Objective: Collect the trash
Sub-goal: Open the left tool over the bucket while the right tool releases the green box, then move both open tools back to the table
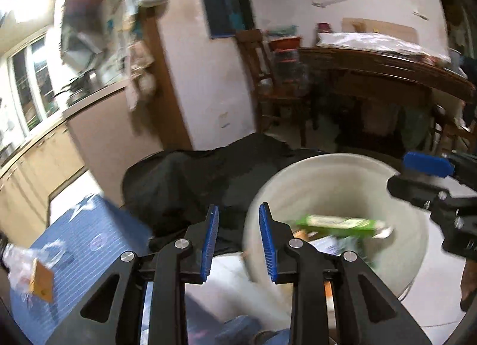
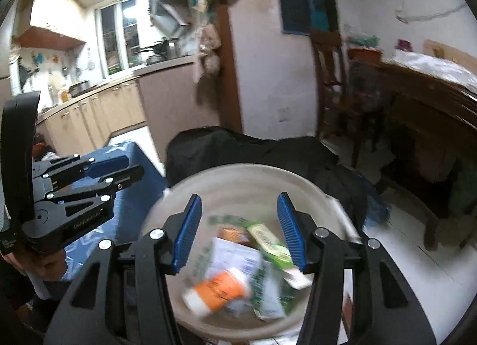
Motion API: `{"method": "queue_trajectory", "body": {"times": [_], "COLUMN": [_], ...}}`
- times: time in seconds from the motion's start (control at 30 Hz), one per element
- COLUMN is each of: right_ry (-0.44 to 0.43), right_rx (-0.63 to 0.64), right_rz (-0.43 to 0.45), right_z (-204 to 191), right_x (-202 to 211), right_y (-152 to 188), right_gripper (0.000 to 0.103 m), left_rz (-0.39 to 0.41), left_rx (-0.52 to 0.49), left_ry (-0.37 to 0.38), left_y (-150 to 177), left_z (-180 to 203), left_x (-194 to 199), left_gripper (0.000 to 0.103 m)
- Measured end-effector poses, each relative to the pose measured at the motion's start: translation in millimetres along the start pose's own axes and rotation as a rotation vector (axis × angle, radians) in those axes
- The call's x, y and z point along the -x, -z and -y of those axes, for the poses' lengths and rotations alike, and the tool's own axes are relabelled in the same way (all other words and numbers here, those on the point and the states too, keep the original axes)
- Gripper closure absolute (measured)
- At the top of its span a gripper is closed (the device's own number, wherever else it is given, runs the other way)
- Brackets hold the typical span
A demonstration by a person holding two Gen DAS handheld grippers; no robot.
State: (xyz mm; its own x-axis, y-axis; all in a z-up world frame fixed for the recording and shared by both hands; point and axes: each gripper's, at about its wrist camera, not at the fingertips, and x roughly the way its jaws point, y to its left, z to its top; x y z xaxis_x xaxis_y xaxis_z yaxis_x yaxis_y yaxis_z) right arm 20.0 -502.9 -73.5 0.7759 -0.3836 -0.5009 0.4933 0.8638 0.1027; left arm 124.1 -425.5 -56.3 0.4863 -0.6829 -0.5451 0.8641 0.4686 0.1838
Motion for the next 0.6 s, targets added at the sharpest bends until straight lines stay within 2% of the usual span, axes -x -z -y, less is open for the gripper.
{"method": "queue_trajectory", "body": {"times": [0.2,0.3,0.37,0.4,0.47,0.6], "right_ry": [-0.158,-0.244,-0.309,-0.332,-0.391,-0.497], "right_rx": [0.099,0.141,0.166,0.175,0.201,0.230], "right_rz": [-0.011,-0.031,-0.055,-0.063,-0.085,-0.137], "right_z": [-73.1,-115.7,-147.6,-158.7,-191.1,-252.3], "right_x": [-36.6,-60.4,-78.2,-83.5,-98.2,-122.0], "right_y": [-18.0,-24.2,-27.8,-27.7,-28.9,-26.0], "right_gripper": [0.052,0.052,0.052,0.052,0.048,0.031], "left_rz": [-0.042,-0.057,-0.073,-0.079,-0.086,-0.089], "left_rx": [0.163,0.217,0.262,0.290,0.330,0.370], "left_ry": [-0.173,-0.288,-0.359,-0.399,-0.461,-0.534], "left_y": [37.2,57.1,72.2,80.0,91.9,107.1], "left_z": [-112.4,-167.9,-208.6,-230.7,-272.7,-345.7], "left_x": [26.2,41.6,52.3,58.7,71.6,90.3], "left_gripper": [0.069,0.061,0.047,0.046,0.044,0.035]}}
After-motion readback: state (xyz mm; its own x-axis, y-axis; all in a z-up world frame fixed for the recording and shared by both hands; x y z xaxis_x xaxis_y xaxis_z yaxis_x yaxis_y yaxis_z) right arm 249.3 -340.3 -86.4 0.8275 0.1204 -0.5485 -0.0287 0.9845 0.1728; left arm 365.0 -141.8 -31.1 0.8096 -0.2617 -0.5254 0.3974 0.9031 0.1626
